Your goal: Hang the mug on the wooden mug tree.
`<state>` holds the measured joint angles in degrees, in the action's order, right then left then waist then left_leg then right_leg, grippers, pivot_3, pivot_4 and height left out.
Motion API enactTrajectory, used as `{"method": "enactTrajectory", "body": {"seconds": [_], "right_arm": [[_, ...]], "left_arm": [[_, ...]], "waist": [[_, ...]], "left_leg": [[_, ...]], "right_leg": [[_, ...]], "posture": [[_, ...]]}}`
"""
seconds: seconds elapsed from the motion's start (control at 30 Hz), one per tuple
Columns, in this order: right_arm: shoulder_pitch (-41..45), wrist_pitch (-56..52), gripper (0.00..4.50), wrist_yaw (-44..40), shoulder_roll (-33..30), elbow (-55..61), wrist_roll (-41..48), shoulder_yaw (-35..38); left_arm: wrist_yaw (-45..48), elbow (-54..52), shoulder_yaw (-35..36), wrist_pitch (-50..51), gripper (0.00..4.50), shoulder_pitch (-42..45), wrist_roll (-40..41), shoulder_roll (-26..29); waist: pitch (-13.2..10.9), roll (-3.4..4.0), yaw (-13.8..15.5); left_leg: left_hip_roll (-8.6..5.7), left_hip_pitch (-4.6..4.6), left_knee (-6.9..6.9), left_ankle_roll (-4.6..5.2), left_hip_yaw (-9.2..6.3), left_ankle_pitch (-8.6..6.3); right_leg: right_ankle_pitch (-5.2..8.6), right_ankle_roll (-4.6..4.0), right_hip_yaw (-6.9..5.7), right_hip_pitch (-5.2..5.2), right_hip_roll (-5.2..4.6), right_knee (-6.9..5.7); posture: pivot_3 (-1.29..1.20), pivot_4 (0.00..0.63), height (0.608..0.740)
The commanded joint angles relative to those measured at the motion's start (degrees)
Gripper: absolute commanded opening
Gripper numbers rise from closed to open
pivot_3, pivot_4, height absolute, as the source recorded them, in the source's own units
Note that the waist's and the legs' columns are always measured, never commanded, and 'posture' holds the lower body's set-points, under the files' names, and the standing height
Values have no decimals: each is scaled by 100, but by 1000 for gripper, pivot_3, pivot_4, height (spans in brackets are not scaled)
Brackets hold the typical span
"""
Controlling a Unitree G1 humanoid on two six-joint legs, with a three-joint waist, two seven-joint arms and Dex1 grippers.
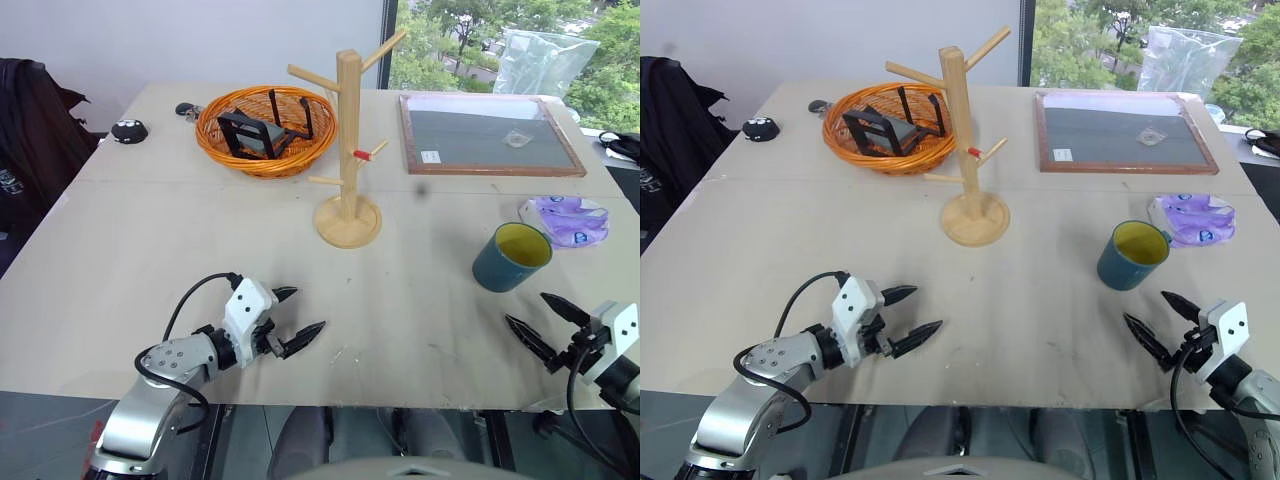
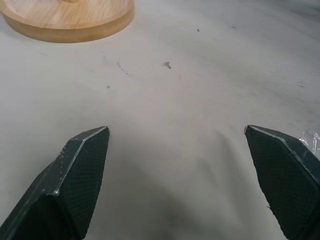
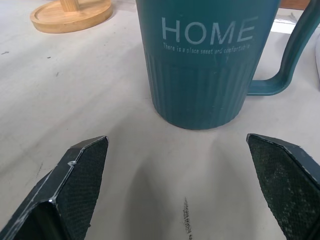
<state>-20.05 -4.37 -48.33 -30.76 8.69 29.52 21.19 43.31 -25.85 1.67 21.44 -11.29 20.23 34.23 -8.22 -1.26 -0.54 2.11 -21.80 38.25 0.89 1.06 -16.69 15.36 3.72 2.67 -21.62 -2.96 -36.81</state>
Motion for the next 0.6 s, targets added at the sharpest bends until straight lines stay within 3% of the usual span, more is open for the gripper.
{"method": "enactTrajectory", "body": {"seconds": [0.03,0.3,0.6], "right_arm": [[-21,31,4500,14,-31,170,11,88],[126,195,4500,67,-233,-259,-155,343],[1661,498,4500,54,-753,-2023,-470,373]], "left_arm": [[4,-236,95,-78,4435,-84,60,38],[137,-520,-19,-21,4435,23,216,67],[121,-1213,-341,932,4435,1097,888,149]], "waist": [[0,0,1],[0,0,1],[-2,2,-8]], "left_leg": [[0,0,0,0,0,0],[0,0,1,0,1,0],[-2,2,3,0,4,0]], "right_leg": [[0,0,0,0,0,0],[0,0,0,0,0,0],[-1,1,2,3,5,-1]], "posture": [[0,150,737],[0,150,737],[0,150,737]]}}
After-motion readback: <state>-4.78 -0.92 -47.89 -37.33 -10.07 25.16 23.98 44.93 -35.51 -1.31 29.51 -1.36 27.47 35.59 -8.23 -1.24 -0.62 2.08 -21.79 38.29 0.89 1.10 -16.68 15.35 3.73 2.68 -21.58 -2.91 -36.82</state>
